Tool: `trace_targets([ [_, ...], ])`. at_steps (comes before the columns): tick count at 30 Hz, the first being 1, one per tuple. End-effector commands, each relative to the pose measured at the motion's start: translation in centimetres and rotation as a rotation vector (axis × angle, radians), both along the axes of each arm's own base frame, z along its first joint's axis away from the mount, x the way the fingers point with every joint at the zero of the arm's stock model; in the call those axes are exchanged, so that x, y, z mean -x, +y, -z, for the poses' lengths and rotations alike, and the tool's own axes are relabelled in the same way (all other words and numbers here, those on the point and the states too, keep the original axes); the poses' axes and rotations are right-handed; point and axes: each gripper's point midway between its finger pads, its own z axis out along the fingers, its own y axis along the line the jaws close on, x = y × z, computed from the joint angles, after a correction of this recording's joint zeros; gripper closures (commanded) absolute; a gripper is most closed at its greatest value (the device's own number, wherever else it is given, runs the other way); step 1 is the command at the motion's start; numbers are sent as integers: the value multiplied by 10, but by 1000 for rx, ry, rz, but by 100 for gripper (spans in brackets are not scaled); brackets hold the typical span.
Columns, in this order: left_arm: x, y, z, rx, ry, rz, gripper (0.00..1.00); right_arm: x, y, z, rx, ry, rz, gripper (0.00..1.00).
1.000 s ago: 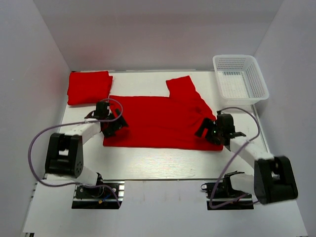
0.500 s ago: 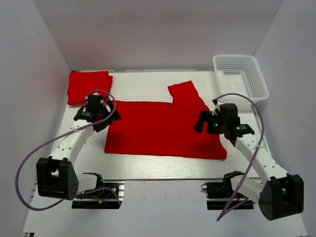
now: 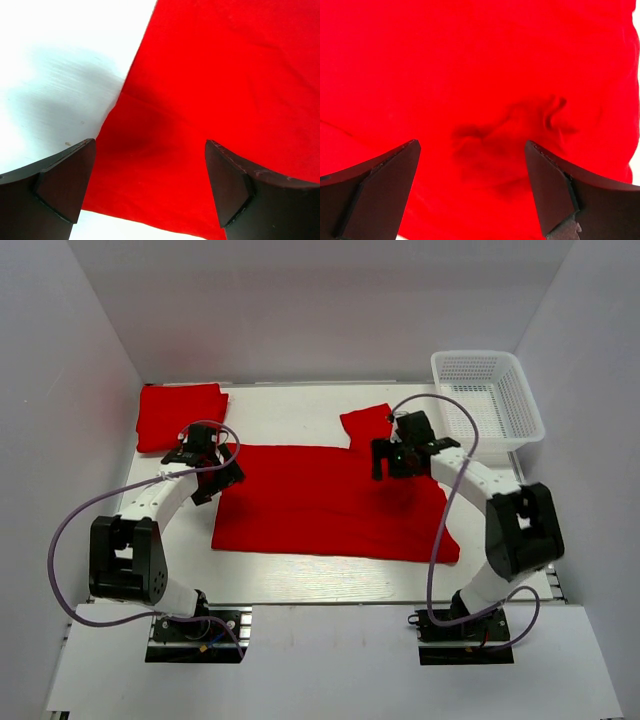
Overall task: Fold and stack the t-shirts
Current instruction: Fold the flattened tshirt in 1/3 of the way, then grap the side of the flattened tshirt furthest away from the robot with both arms
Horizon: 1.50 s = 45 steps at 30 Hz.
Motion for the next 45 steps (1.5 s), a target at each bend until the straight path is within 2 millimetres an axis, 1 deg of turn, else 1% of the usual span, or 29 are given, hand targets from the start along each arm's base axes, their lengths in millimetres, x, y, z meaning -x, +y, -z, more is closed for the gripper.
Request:
trace_targets([
  [1, -5, 7, -10, -29, -26, -15, 0, -20, -3, -6, 132, -50, -30, 10],
  [2, -5, 7, -10, -29, -26, -15, 0, -17, -7, 8, 194, -14, -31, 10],
  [4, -3, 9, -7, -38, -16, -20, 0, -19, -4, 9, 230, -11, -67, 10],
  [7, -2, 9, -3, -39, -5, -19, 0, -14, 1, 24, 297, 24, -133, 10],
  [8, -2, 9, -3, -44, -4, -12, 0, -13, 3, 24, 314, 27, -139, 10],
  [9, 1, 10, 3, -46, 15, -11, 0, -12, 3, 28, 328, 34, -143, 10],
  [13, 4, 10, 6, -47, 24, -11, 0, -7, -9, 38, 426, 58, -121, 10],
  [17, 7, 10, 9, -49, 34, -11, 0, -1, -7, 47, 444, 85, -132, 12],
  [19, 7, 12, 9, -58, 33, -16, 0, -1, -7, 47, 454, 85, -120, 20],
  [20, 6, 14, 9, -67, 32, -21, 0, -3, -9, 48, 465, 82, -112, 26],
  [21, 6, 14, 9, -67, 32, -21, 0, -4, -9, 47, 469, 78, -103, 45],
  [22, 6, 14, 9, -67, 32, -21, 0, -5, -7, 46, 465, 65, -83, 57],
  [24, 6, 14, 9, -67, 32, -21, 0, -10, -6, 41, 451, 39, -46, 89],
  [26, 6, 14, 9, -67, 32, -21, 0, -16, -6, 32, 426, -1, -6, 92],
  [29, 7, 13, 11, -59, 33, -17, 0, -25, 1, 17, 368, -59, 38, 100],
  [30, 7, 13, 11, -59, 32, -17, 0, -28, 4, 14, 349, -76, 52, 100],
  [32, 7, 11, 11, -51, 33, -12, 0, -28, 5, 6, 309, -104, 70, 100],
  [33, 8, 11, 12, -56, 34, -4, 0, -31, 7, -6, 276, -137, 90, 100],
  [34, 8, 11, 12, -56, 34, -4, 0, -27, 5, -1, 269, -141, 96, 100],
  [35, 8, 11, 12, -56, 34, -4, 0, -25, 7, -4, 248, -150, 94, 100],
  [36, 5, 9, 11, -47, 24, 0, 0, -28, 16, -23, 178, -207, 72, 100],
  [37, 5, 9, 11, -46, 24, 0, 0, -22, 17, -15, 159, -215, 55, 100],
  [38, 5, 8, 11, -39, 25, 4, 0, -23, 21, -19, 136, -239, 27, 100],
  [39, 5, 8, 11, -38, 25, 5, 0, -17, 28, -24, 92, -243, -7, 99],
  [41, 6, 8, 14, -44, 35, 13, 0, -14, 29, -17, 100, -223, -29, 88],
  [42, 6, 6, 14, -35, 36, 18, 0, -16, 32, -16, 101, -214, -30, 77],
  [43, 6, 6, 14, -35, 36, 18, 0, -14, 30, -5, 118, -175, -37, 61],
  [44, 6, 6, 14, -35, 36, 18, 0, -11, 30, 0, 127, -147, -33, 48],
  [45, 6, 6, 14, -35, 36, 18, 0, -16, 33, -2, 124, -144, -33, 10],
])
